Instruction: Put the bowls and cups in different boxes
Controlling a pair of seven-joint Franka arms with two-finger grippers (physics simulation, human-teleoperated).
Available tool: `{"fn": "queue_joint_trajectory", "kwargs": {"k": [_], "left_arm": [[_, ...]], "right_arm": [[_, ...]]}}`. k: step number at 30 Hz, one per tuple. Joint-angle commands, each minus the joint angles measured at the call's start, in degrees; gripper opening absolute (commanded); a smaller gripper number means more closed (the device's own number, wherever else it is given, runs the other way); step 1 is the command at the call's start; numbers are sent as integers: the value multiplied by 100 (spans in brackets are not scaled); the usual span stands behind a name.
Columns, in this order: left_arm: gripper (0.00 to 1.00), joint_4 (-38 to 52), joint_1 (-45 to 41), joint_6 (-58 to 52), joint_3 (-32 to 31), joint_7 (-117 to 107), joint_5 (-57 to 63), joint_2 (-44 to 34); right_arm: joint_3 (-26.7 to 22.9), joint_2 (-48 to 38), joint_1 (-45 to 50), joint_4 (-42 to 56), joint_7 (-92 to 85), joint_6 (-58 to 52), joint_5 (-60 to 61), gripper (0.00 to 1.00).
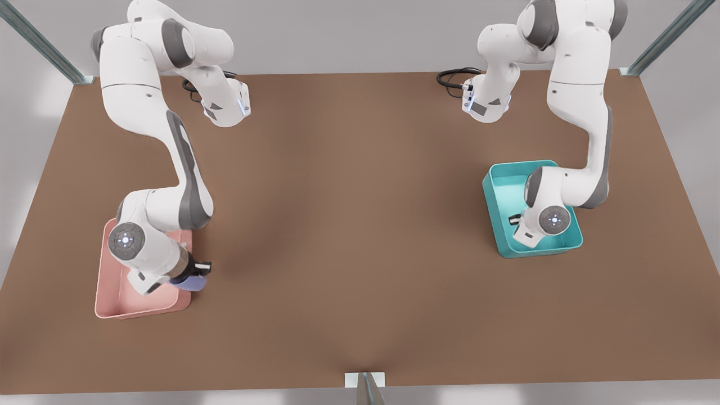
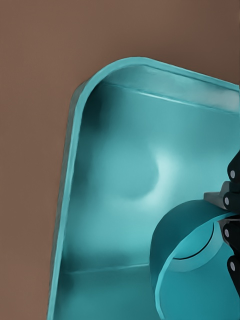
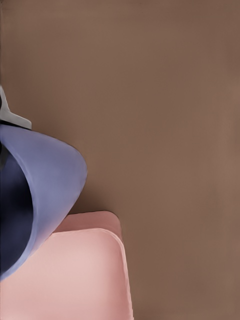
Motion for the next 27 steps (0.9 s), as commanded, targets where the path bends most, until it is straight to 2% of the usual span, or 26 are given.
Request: {"fn": "queue_joint_trajectory", "kwargs": {"k": [1, 2, 4, 5, 6, 8, 10, 14, 17, 18, 19, 20, 23, 27], "left_arm": [[21, -54, 40, 712, 7, 73, -140, 49], [21, -54, 49, 712, 7, 73, -140, 75], [93, -45, 40, 633, 7, 108, -140, 84], [100, -28, 40, 606, 7, 108, -140, 67], [100, 42, 40, 229, 7, 108, -140, -109], [100, 673, -56, -1561, -36, 108, -289, -768], [100, 2177, -65, -3330, -370, 117, -597, -821], [100, 3848, -153, -4632, -458, 1743, -878, -1058], [100, 4033, -171, -4817, -493, 1761, -878, -945], [100, 4033, -171, -4799, -564, 1717, -861, -936], [100, 4033, -179, -4799, -573, 1708, -861, -936], [100, 4024, -135, -4790, -573, 1725, -878, -936], [100, 4033, -171, -4799, -625, 1717, -852, -927], [100, 4033, -162, -4808, -643, 1717, -843, -936]], "right_arm": [[-32, -277, -143, 181, -753, -886, -75, 21], [-32, -400, -397, 181, -1245, -939, -84, 21], [-58, -401, -942, 164, -1922, -1036, -110, 21], [-93, -208, -1171, 164, -2178, -993, -137, 21], [-93, -5, -1242, 190, -2152, -922, -181, 21], [-181, 469, -1242, 199, -2099, -492, -198, 21], [-286, 953, -1242, 199, -2099, 133, -190, 21], [-339, 1428, -1242, 199, -2082, 827, -190, 21], [-339, 1577, -1242, 225, -2073, 862, -172, 21], [-339, 1568, -1233, 225, -2055, 827, -172, 38], [-330, 1568, -1233, 216, -2055, 827, -155, 96], [-330, 1560, -1242, 216, -2055, 801, -137, 100], [-286, 1402, -1189, 243, -2082, 643, -119, 100], [-172, 391, -1066, 243, -2126, -333, -128, 100]]}}
